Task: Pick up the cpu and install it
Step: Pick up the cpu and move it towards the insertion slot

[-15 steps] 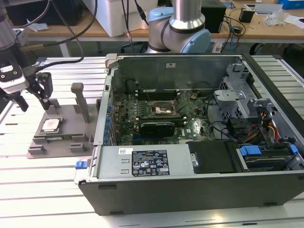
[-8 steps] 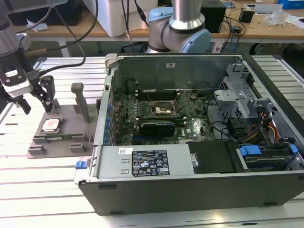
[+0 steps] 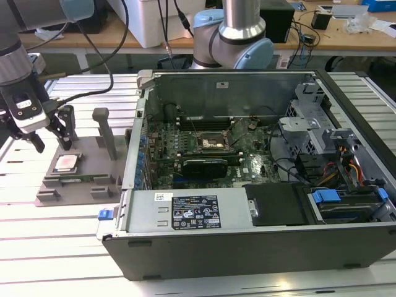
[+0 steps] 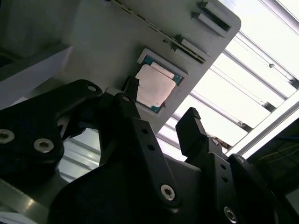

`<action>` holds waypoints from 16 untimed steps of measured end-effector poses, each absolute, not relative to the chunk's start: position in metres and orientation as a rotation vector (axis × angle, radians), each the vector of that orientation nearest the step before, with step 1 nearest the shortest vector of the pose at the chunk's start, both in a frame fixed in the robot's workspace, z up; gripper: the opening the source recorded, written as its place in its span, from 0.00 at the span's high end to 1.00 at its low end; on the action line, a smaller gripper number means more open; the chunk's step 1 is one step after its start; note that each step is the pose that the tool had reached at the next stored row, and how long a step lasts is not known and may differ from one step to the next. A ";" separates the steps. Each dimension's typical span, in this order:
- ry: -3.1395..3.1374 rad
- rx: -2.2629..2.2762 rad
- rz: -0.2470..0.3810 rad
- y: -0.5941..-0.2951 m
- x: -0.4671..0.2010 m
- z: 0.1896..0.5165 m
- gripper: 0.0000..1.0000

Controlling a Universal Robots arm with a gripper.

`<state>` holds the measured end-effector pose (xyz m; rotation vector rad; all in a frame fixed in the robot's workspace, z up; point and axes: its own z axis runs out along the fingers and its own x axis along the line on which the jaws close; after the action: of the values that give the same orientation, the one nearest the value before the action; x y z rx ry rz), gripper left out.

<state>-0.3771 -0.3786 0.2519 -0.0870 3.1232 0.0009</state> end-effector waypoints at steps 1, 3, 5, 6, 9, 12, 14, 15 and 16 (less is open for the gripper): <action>3.123 -0.087 0.001 -0.379 -0.377 0.251 0.40; 3.123 -0.087 0.001 -0.379 -0.377 0.249 0.40; 3.123 -0.088 0.001 -0.379 -0.377 0.243 0.40; 3.123 -0.088 0.001 -0.379 -0.377 0.241 0.40; 3.123 -0.088 0.001 -0.379 -0.377 0.235 0.40; 3.123 -0.089 0.001 -0.379 -0.377 0.227 0.40; 3.123 -0.089 0.001 -0.379 -0.377 0.223 0.40; 3.123 -0.089 0.001 -0.379 -0.377 0.219 0.40; 3.123 -0.089 0.001 -0.378 -0.377 0.215 0.40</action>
<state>-0.3774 -0.3784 0.2155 -0.0891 3.1233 0.0008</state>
